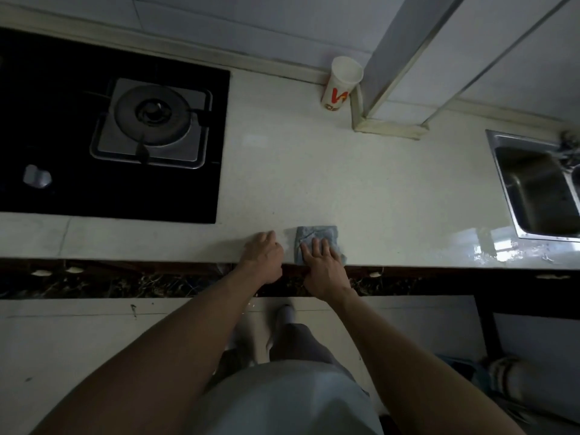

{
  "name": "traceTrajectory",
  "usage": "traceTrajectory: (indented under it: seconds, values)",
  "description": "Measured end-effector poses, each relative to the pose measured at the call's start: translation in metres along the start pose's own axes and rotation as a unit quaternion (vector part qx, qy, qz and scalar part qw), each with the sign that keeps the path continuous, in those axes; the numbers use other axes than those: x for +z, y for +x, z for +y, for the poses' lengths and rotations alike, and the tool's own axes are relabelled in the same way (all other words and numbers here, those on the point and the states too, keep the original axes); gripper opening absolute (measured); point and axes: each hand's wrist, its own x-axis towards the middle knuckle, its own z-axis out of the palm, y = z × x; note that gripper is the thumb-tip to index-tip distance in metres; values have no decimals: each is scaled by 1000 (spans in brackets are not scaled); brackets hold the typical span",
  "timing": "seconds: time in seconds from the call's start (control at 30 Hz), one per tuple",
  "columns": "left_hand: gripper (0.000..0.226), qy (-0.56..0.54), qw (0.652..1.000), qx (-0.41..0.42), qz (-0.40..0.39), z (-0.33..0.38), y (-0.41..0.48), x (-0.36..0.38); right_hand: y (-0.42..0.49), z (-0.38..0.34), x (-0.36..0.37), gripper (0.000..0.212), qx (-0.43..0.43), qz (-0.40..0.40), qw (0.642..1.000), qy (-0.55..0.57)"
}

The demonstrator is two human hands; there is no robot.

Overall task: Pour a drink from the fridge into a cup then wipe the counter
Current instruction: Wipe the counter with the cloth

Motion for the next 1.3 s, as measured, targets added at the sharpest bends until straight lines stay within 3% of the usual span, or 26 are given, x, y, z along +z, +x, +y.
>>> traceTrajectory:
  seconds: [0.1, 0.33, 0.57, 0.8, 0.93, 1.1, 1.3]
  values:
    - [33, -6, 1000, 6, -2, 4, 8, -16, 4, 1, 2, 80, 5, 1, 1000, -3]
    - [32, -12, 996, 33, 78, 28, 34, -22, 50, 27, -29, 81, -3, 10, 1000, -13]
    - [52, 47, 995, 26, 79, 47, 76, -23, 135, 70, -96, 83, -51, -9, 997, -56]
    - [44, 1, 995, -25, 99, 78, 129, -59, 218, 98, -166, 79, -87, -46, 988, -117]
    - [51, 37, 997, -54, 51, 92, 137, -56, 251, 109, -185, 79, -88, -46, 989, -111]
    - [62, 40, 997, -63, 14, 96, 140, -53, 259, 123, -181, 80, -108, -13, 990, -86]
    - [56, 16, 998, -51, 27, 96, 134, -52, 205, 138, -152, 78, -122, 49, 990, -54]
